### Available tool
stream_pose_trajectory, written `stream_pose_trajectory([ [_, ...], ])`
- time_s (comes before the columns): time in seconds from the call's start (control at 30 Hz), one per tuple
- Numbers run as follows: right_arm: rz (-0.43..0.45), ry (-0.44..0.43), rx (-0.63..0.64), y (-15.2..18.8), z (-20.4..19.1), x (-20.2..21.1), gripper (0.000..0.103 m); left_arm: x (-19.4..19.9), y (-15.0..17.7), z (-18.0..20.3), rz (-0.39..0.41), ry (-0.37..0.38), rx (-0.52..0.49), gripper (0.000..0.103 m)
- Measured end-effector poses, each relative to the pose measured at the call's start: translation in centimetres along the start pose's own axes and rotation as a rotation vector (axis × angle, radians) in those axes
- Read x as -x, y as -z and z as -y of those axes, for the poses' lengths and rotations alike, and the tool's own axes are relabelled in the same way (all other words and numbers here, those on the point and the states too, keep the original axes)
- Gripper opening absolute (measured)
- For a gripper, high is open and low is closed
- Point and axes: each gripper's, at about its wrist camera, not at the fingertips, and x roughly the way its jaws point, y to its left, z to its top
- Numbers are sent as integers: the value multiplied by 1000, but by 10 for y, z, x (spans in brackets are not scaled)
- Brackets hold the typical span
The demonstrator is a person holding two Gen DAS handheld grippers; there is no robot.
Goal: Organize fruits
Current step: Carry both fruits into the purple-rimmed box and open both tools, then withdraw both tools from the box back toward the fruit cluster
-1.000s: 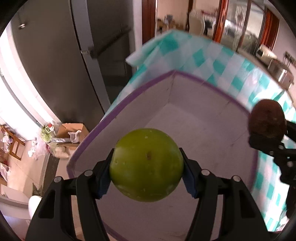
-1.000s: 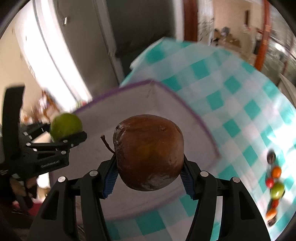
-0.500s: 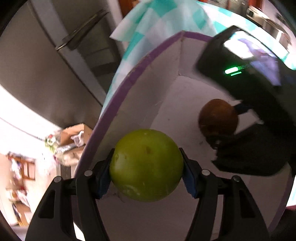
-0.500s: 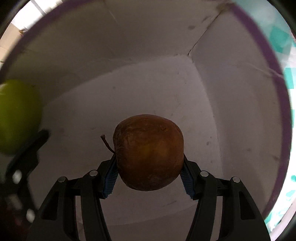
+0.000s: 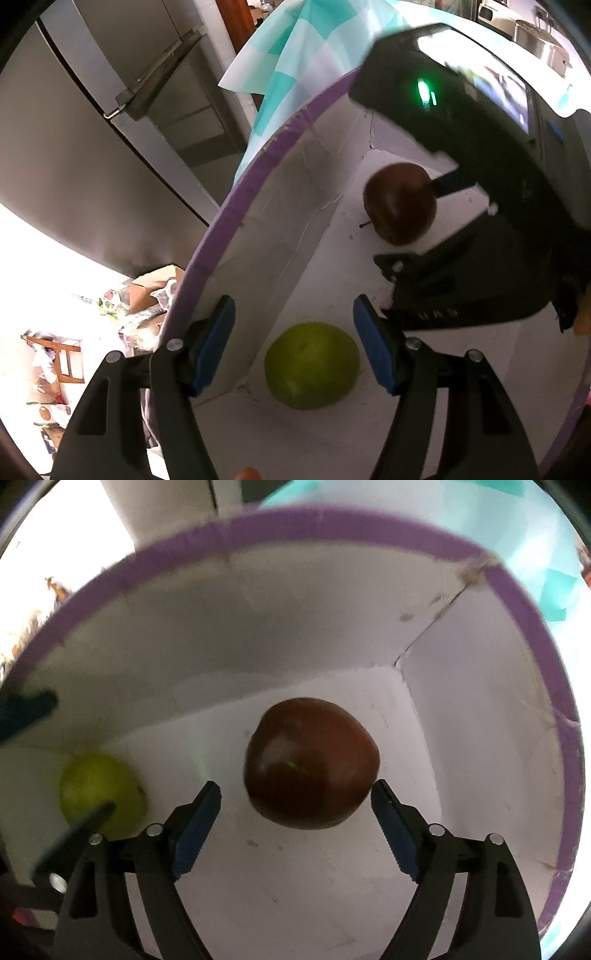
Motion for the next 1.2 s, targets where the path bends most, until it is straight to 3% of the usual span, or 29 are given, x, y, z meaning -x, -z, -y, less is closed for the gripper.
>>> stream_pose_trajectory([
  [0.13,47,0,-100,4,7,33,82,1,-1,-5,8,8,40,67],
  [0.23,116,-4,-171,19,22,70,84,9,-1,-11,33,55,124,80],
  [0.33,244,-60,-247,53,39,117,84,29,2,-11,102,45,184,88],
  [0.47,460,-48,-276,121,52,189,84,85,12,9,301,-75,199,90],
  [0.57,609,25,-272,180,96,223,88,148,22,48,502,-166,171,102],
  [0.63,762,81,-299,245,110,256,88,175,25,77,592,-173,137,102],
  [0.7,877,125,-366,307,123,272,88,192,31,118,594,-126,107,102],
  [0.77,843,137,-453,348,144,270,88,193,38,161,506,-21,86,102],
  [0.83,688,185,-560,386,172,248,88,193,48,201,469,14,30,102],
  [0.9,628,231,-645,419,192,236,88,186,58,242,421,48,-75,102],
  [1.0,586,259,-752,465,211,222,88,176,75,294,345,77,-222,102],
  [1.2,489,283,-855,520,244,175,88,151,81,346,212,135,-382,102],
])
